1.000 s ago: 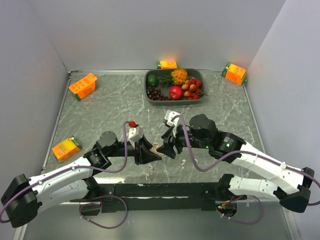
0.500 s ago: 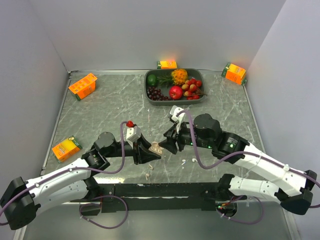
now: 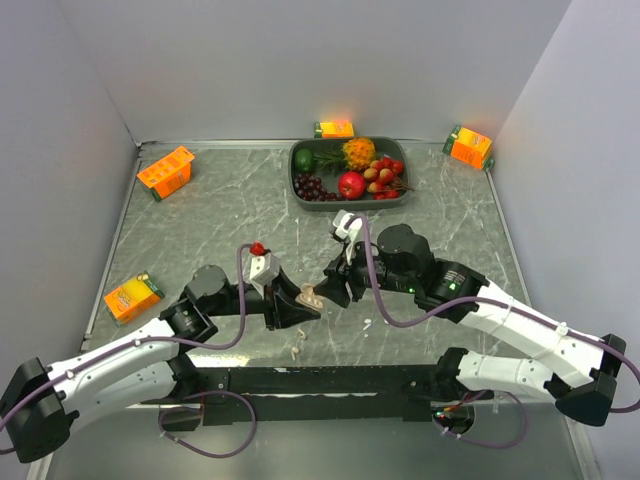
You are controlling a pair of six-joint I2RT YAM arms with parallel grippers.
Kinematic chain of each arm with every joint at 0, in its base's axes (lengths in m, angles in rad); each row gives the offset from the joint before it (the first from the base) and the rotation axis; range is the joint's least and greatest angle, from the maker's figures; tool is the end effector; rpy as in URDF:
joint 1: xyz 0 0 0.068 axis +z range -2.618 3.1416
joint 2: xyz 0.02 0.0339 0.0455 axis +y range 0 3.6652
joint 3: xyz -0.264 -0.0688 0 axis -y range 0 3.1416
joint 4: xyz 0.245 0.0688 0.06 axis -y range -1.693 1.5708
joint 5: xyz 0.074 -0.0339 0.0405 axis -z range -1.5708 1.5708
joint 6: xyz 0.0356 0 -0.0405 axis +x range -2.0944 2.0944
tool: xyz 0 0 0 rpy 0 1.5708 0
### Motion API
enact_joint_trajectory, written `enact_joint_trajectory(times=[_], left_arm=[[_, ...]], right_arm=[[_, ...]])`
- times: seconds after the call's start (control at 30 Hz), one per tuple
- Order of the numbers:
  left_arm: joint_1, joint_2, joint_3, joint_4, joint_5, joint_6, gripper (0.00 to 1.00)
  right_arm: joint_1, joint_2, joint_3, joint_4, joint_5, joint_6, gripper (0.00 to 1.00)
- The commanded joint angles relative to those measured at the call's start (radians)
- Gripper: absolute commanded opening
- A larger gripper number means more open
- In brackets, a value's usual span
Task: Insert the wireless bluetooth earbuds into the charging case
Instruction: Adjust the charging case.
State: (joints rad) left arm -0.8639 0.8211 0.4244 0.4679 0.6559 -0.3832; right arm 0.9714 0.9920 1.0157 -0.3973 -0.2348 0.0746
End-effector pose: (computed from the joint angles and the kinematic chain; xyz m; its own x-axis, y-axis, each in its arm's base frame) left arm 0.1077 -0.1595 0.2747 -0.3302 -0.0697 -0.9413 0.9426 0.0281 -0.3327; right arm 0.1174 0.1865 0.3606 -0.2743 -0.2729 -0.9221 -0.9073 0.3913 0.1541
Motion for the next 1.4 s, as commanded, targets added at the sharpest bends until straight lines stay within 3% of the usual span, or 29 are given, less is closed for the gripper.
enact_joint_trajectory(times=[0.0, 0.2, 0.4, 0.5, 0.6, 0.83, 1.13, 1.37], left_arm=[[-0.014, -0.048, 0.005, 0.034, 0.027, 0.006, 0.01], [-0.014, -0.092, -0.004, -0.021, -0.053, 0.012, 0.01], [-0.012, -0.201, -0.062, -0.026, -0.200, 0.000, 0.01], [-0.014, -0.267, -0.093, -0.034, -0.255, -0.020, 0.01], [-0.014, -0.347, -0.146, -0.028, -0.324, -0.066, 0.01], [-0.012, -0.526, -0.188, -0.133, -0.469, -0.082, 0.01], [-0.015, -0.686, -0.196, -0.296, -0.685, -0.101, 0.01], [-0.014, -0.754, -0.197, -0.359, -0.746, -0.114, 0.01]], right_arm=[[-0.023, -0.019, 0.023, 0.015, 0.040, 0.022, 0.59], [-0.030, -0.130, -0.043, 0.061, 0.026, 0.045, 0.62], [-0.031, -0.230, -0.141, -0.023, 0.221, 0.196, 0.62], [-0.033, -0.178, -0.179, -0.112, 0.318, 0.333, 0.57], [-0.030, -0.096, -0.227, -0.109, 0.218, 0.364, 0.54], [-0.025, 0.130, -0.339, 0.139, 0.042, 0.425, 0.45], [0.052, 0.353, -0.250, 0.253, 0.015, 0.432, 0.54], [0.148, 0.467, -0.276, 0.382, 0.110, 0.533, 0.56]])
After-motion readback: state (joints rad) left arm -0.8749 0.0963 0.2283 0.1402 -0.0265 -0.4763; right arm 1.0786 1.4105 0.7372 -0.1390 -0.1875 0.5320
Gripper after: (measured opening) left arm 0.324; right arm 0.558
